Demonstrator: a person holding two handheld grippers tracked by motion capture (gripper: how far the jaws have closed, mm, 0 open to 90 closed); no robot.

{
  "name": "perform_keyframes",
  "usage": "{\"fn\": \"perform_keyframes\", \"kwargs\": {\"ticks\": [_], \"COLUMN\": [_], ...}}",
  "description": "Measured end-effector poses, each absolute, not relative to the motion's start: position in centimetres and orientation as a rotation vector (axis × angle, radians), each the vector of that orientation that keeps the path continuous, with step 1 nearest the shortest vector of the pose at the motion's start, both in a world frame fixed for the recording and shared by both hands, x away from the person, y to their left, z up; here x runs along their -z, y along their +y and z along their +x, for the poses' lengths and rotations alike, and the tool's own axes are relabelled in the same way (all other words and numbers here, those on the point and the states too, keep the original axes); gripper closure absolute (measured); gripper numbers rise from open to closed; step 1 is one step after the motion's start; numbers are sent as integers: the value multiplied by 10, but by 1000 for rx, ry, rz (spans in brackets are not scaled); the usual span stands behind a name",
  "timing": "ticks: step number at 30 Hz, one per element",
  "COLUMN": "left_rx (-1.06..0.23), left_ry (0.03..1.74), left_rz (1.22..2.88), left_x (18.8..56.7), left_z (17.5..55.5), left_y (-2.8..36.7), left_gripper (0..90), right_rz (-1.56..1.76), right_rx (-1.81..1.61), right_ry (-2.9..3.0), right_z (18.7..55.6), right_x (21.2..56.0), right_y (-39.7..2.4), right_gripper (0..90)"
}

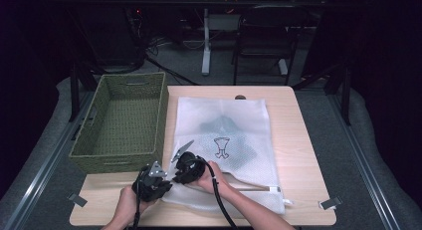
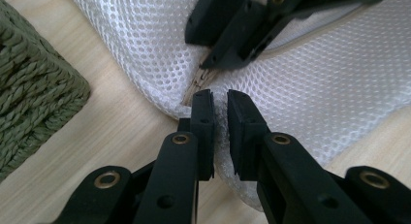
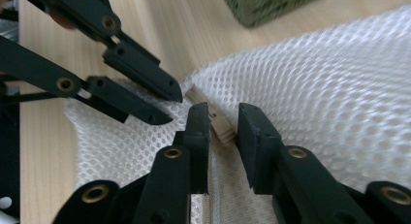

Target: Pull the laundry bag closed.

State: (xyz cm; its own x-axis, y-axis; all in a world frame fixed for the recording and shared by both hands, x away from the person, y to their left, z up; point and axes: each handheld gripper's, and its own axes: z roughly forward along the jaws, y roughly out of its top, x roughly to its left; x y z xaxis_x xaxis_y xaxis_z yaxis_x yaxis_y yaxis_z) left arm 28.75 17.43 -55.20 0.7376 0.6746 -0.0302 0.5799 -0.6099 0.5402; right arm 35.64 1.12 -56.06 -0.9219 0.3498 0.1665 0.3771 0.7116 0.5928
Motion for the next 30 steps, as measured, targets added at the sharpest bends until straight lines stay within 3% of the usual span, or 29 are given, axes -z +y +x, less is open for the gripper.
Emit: {"fn": "perform_keyframes", "kwargs": {"ticks": [13,22,26,28,30], "left_rx": [-220,-129,-51,-15,7], "left_ry": [954,1025,1046,1062,1060], "left_rz": [2411,2364,2343,2331,2311], "left_x": [552,544,549,551,553], "left_z": [289,296,299,301,302], "left_y": [174,186,187,187,187], "left_gripper": [790,536,487,478,551], "right_rz": [-612,-580,-570,-570,-557], "right_rx": [981,985,1006,1018,1027], "right_ry": [-2860,-2929,-2944,-2946,-2954], "right_z": [351,340,337,334,332], "right_x": [559,544,538,534,532], "right_y": [10,12,9,7,6], "right_gripper": [810,811,811,811,812]}}
